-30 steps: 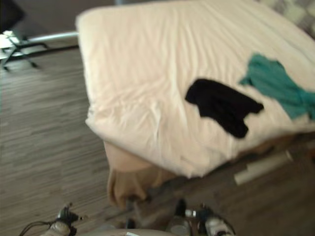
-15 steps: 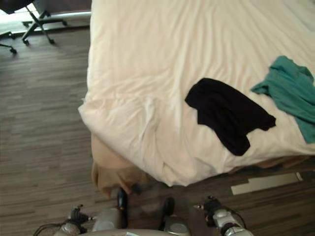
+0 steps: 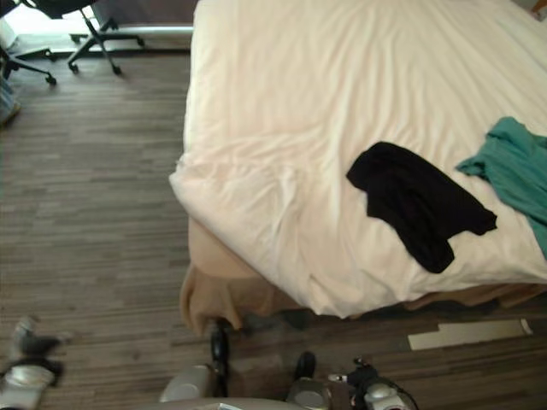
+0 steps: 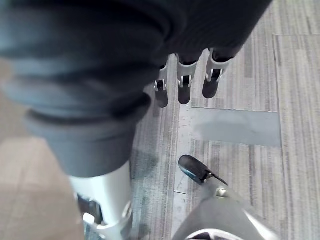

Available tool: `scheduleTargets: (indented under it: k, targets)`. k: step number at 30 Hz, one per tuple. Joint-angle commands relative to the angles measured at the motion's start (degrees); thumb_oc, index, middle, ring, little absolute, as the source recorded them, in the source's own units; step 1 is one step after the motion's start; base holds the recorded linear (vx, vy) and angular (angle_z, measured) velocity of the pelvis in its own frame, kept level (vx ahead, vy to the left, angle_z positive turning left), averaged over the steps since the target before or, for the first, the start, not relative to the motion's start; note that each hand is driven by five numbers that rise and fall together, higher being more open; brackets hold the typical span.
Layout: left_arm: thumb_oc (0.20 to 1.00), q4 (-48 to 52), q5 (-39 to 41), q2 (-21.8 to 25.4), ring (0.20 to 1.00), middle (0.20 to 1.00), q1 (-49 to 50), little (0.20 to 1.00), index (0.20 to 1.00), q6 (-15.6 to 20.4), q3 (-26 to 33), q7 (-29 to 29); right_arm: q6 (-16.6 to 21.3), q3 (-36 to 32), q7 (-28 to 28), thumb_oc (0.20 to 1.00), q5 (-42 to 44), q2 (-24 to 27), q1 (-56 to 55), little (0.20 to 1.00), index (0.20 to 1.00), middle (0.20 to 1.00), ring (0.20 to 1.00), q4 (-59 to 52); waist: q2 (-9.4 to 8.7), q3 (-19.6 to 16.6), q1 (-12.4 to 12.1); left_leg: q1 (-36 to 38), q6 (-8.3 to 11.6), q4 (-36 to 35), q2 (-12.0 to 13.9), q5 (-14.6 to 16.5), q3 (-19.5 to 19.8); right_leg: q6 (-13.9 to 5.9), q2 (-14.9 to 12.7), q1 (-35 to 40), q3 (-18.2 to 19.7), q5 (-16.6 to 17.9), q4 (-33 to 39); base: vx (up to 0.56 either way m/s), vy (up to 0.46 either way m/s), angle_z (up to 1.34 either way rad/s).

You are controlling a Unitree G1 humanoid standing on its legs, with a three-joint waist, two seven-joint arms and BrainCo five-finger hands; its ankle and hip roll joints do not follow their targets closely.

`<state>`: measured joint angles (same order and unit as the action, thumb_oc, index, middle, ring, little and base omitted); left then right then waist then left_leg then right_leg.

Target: Tidy up the quilt and then pick up the clothes from the bed and put them into the laundry hamper.

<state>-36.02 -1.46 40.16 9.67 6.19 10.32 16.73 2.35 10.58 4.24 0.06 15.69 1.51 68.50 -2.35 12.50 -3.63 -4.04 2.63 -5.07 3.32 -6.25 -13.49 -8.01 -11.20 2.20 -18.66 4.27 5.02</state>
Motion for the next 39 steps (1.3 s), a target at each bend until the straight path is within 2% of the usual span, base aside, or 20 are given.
scheduleTargets:
  k: [1,3,7,11,12,13,18,20,22,23,24,25,26,27,28,33,36,37,38,39]
  targets:
    - [1.0,1.9,-7.5,3.3,1.0,1.0,-7.5,1.0,1.0,3.6,1.4,6.0,0.6,-0.3,0.1,1.0,-1.5,1.4,-0.5,1.0,1.0,1.0,1.0,0.6,2.36,-0.2,0.8,5.2,3.94,2.3,1.5,9.1,-1.4,-4.14,0.0,0.4,-1.1,-5.9,-0.2,0.0,-0.058,0.0]
    - [1.0,11.0,-13.3,7.7,1.0,1.0,-10.3,1.0,1.0,3.6,2.0,7.7,0.5,0.3,-0.4,1.0,-2.5,2.6,-0.5,1.0,1.0,1.0,1.0,1.0,2.91,0.2,1.5,5.2,4.27,2.0,1.8,8.8,-1.9,-4.31,-0.1,0.0,-0.7,-5.9,0.0,-0.03,-0.078,-0.09]
    - [1.0,17.8,-19.6,9.5,1.0,1.0,-14.7,1.0,1.0,2.6,-1.3,6.9,-0.1,1.2,-1.1,1.0,-4.0,3.6,0.6,1.0,1.0,1.0,1.0,1.6,3.72,1.0,2.5,5.1,4.65,2.0,2.0,8.7,-2.7,-4.44,-0.3,-0.6,-0.6,-5.9,0.0,-0.03,-0.012,-0.14]
    - [1.0,15.9,-21.5,6.6,1.0,1.0,-26.3,1.0,1.0,2.0,-11.8,4.6,-0.9,2.5,-1.0,1.0,-4.9,5.0,3.3,1.0,1.0,1.0,1.0,2.0,4.74,3.1,4.8,3.0,5.05,2.6,2.3,8.1,-3.7,-4.31,-0.6,-3.2,-0.2,-4.9,0.0,-0.1,0.019,-0.18]
    - [1.0,9.6,-23.2,4.8,1.0,1.0,-35.8,1.0,1.0,0.0,-20.0,3.2,-1.2,4.2,-0.6,1.0,-5.4,5.7,5.7,1.0,1.0,1.0,1.0,1.7,4.65,4.8,6.6,1.4,5.13,2.8,2.8,7.5,-4.8,-4.3,-0.7,-5.8,0.7,-4.1,-0.4,-0.11,0.009,-0.13]
    - [1.0,9.4,-23.1,4.7,1.0,1.0,-36.2,1.0,1.0,0.0,-20.3,3.3,-1.2,4.0,-0.6,1.0,-5.4,5.7,5.7,1.0,1.0,1.0,1.0,1.7,4.65,4.8,6.4,1.4,5.13,2.8,2.8,7.5,-4.9,-4.29,-0.7,-5.9,0.7,-4.0,-0.4,-0.13,-0.004,-0.25]
    - [1.0,-0.8,-30.0,1.9,1.0,1.0,-49.0,1.0,1.0,-2.5,-33.7,2.8,-0.9,5.7,0.8,1.0,-4.7,6.2,8.7,1.0,1.0,1.0,1.0,1.3,4.04,7.2,8.2,-1.3,5.22,3.5,3.7,6.6,-6.0,-4.13,-0.8,-9.8,1.7,-3.6,-2.0,-0.07,-0.005,-0.24]
    - [1.0,-3.9,-36.9,-0.6,1.0,1.0,-53.3,1.0,1.0,-2.3,-42.3,1.9,-0.3,6.5,1.6,1.0,-4.2,6.0,9.0,1.0,1.0,1.0,1.0,2.0,3.64,7.7,9.2,-1.8,5.24,3.8,3.9,6.6,-6.5,-4.13,-0.8,-10.7,2.1,-3.7,-2.6,-0.03,0.007,-0.11]
    - [1.0,-4.3,-39.0,-1.6,1.0,1.0,-54.6,1.0,1.0,-2.1,-45.0,1.8,-0.1,6.4,1.9,1.0,-3.7,5.9,9.0,1.0,1.0,1.0,1.0,2.1,3.58,7.8,9.2,-1.9,5.25,3.9,4.0,6.7,-6.7,-4.15,-0.8,-10.9,2.2,-3.7,-2.7,0.01,0.008,-0.07]
    - [1.0,-5.0,-43.3,-4.4,1.0,1.0,-56.2,1.0,1.0,-1.6,-49.9,2.1,0.4,6.4,2.7,1.0,-2.8,5.7,8.9,1.0,1.0,1.0,1.0,2.3,3.48,7.6,9.9,-1.7,5.21,3.8,4.0,6.8,-6.9,-4.24,-0.7,-10.9,2.4,-3.8,-2.8,0.02,0.009,-0.04]
    - [1.0,-5.2,-43.4,-4.5,1.0,1.0,-56.3,1.0,1.0,-1.5,-50.0,2.2,0.5,6.3,2.8,1.0,-2.8,5.7,8.9,1.0,1.0,1.0,1.0,2.3,3.48,7.6,9.8,-1.6,5.21,3.7,4.0,6.8,-6.9,-4.24,-0.7,-10.9,2.4,-3.8,-2.8,0.03,0.022,0.04]
    - [1.0,-5.1,-46.6,-6.5,1.0,1.0,-57.6,1.0,1.0,-1.2,-53.9,1.9,0.7,6.5,3.3,1.0,-2.7,5.7,8.7,1.0,1.0,1.0,1.0,2.7,3.6,7.2,10.2,-1.3,5.16,3.5,3.9,7.0,-7.1,-4.32,-0.7,-10.7,2.3,-3.9,-2.7,0.03,0.018,0.07]
    - [0.947,-4.7,-48.4,-7.5,0.947,0.947,-58.1,0.947,0.947,-0.7,-56.2,1.1,0.7,6.6,3.5,1.0,-2.7,5.8,8.7,1.0,1.0,1.0,1.0,3.2,3.78,7.0,10.3,-0.9,5.11,3.2,3.8,7.1,-7.1,-4.38,-0.6,-10.5,2.3,-4.0,-2.6,0.03,0.028,0.07]
    - [0.442,-4.2,-49.3,-8.2,0.442,0.442,-58.3,0.442,0.442,-0.1,-57.9,0.1,0.7,6.5,3.5,1.0,-2.9,5.8,8.4,1.0,1.0,1.0,1.0,3.4,4.0,6.8,10.3,-0.5,5.1,2.8,3.7,7.2,-7.2,-4.43,-0.6,-10.1,2.3,-4.1,-2.4,0.0,0.0,0.0]
    - [0.2,-4.0,-50.2,-8.4,0.2,0.2,-58.2,0.2,0.2,0.5,-59.2,-1.0,0.5,6.5,3.6,1.0,-3.1,6.1,8.4,1.0,1.0,1.0,1.0,3.6,4.18,6.5,10.4,-0.1,5.07,2.6,3.6,7.2,-7.3,-4.5,-0.6,-9.8,2.3,-4.2,-2.2,0.04,0.026,0.04]
    - [0.2,-4.6,-48.5,-7.8,0.2,0.2,-54.2,0.2,0.2,1.7,-60.1,-6.0,0.1,5.3,3.6,1.0,-2.9,7.3,8.4,1.0,1.0,1.0,1.0,3.8,5.17,4.5,10.0,2.5,5.05,1.3,3.3,7.2,-7.2,-4.55,-0.4,-7.0,1.6,-4.6,-1.6,0.03,0.013,0.03]
    - [0.2,-10.9,-44.4,-4.6,0.2,0.2,-41.1,0.2,0.2,-0.7,-50.8,-6.3,0.3,2.7,4.1,1.0,-1.5,8.1,9.0,1.0,1.0,1.0,1.0,1.4,5.4,3.1,9.0,4.7,5.06,1.2,3.4,7.3,-6.6,-4.09,-0.1,-4.4,1.1,-5.2,-1.7,0.02,-0.001,-0.09]
    - [0.288,-10.9,-44.4,-4.6,0.288,0.288,-41.1,0.288,0.288,-0.7,-50.8,-6.3,0.3,2.7,4.1,1.0,-1.5,8.1,9.0,1.0,1.0,1.0,1.0,1.4,5.41,3.1,9.0,4.7,5.06,1.2,3.4,7.3,-6.6,-4.1,-0.1,-4.4,1.1,-5.2,-1.7,-0.01,-0.011,-0.04]
    - [1.0,-19.4,-40.9,-5.8,1.0,1.0,-32.6,1.0,1.0,-4.0,-42.2,-4.3,0.7,1.8,5.8,1.0,-2.4,9.5,10.1,1.0,1.0,1.0,1.0,-2.1,5.19,2.4,8.1,5.7,5.05,1.4,3.5,7.4,-6.2,-3.67,0.1,-3.1,0.7,-5.6,-1.8,0.0,0.0,0.0]
    - [1.0,-23.0,-40.0,-6.6,1.0,1.0,-29.6,1.0,1.0,-5.4,-39.0,-3.5,0.9,1.6,6.3,1.0,-3.1,10.2,10.0,1.0,1.0,1.0,1.0,-5.5,4.98,2.2,7.7,6.1,5.02,1.5,3.5,7.5,-6.0,-3.44,0.2,-2.7,0.7,-5.9,-1.9,0.0,0.0,0.0]
